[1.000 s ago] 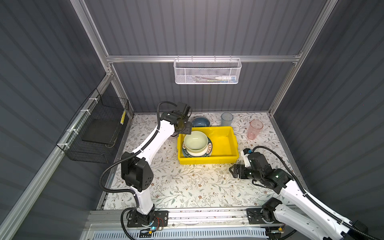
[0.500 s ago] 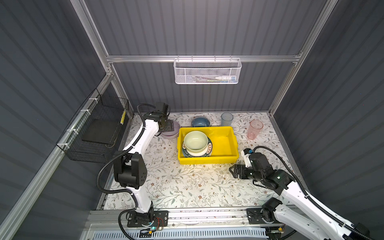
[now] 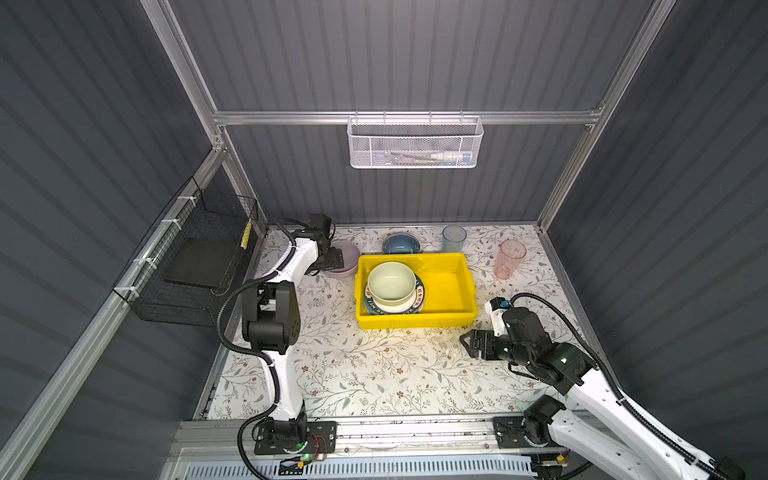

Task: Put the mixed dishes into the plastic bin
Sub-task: 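Move the left gripper down to the lilac bowl on the table, then pinch the lilac bowl rim with the left gripper and lift it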

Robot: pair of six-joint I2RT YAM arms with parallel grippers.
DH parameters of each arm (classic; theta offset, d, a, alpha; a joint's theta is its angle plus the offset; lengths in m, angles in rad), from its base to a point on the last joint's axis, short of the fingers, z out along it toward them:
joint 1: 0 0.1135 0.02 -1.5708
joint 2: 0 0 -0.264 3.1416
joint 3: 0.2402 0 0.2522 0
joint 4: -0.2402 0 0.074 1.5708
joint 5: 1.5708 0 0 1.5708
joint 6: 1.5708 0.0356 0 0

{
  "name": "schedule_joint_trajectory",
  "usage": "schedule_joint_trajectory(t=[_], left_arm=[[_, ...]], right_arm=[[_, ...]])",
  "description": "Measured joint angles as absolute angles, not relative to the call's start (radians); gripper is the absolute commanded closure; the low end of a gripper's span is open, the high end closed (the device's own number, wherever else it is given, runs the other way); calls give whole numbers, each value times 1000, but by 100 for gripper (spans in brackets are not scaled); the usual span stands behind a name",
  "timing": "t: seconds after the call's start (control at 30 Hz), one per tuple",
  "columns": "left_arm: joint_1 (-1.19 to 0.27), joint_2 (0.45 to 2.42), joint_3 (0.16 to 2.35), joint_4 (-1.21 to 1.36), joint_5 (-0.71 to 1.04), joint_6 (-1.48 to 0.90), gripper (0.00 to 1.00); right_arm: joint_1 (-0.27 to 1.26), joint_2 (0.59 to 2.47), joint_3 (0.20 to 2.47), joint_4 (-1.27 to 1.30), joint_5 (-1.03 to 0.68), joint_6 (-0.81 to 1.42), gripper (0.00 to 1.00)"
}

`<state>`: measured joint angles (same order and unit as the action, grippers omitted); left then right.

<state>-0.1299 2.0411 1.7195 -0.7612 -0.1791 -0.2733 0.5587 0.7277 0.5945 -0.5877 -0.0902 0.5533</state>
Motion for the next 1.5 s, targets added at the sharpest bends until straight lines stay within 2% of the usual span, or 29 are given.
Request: schedule_joint_trajectory(t=[0.13,0.3,0.43,0.67,1.17,1.5], left_arm=[[-120,2085,1747,-762,-175,-274,14],[-108,2140,1788,-766,-155,-278,29],[-102,2181,1813,-765,-130,-284,37],[-96,2191,1813,-768,-102,-298,72],[-67,2190,1813,-754,-92,-299,97],[-70,2175,1809,-770,-109,-292,100]], right_arm=[[559,722,595,-595,-91,554,10],[559,713,594,-599,-93,560,10],[559,706,591,-601,-98,561,10],[559,698,591,-605,-105,561,9],[559,688,575,-608,-106,568,9],[559,689,574,-607,-110,569,8]])
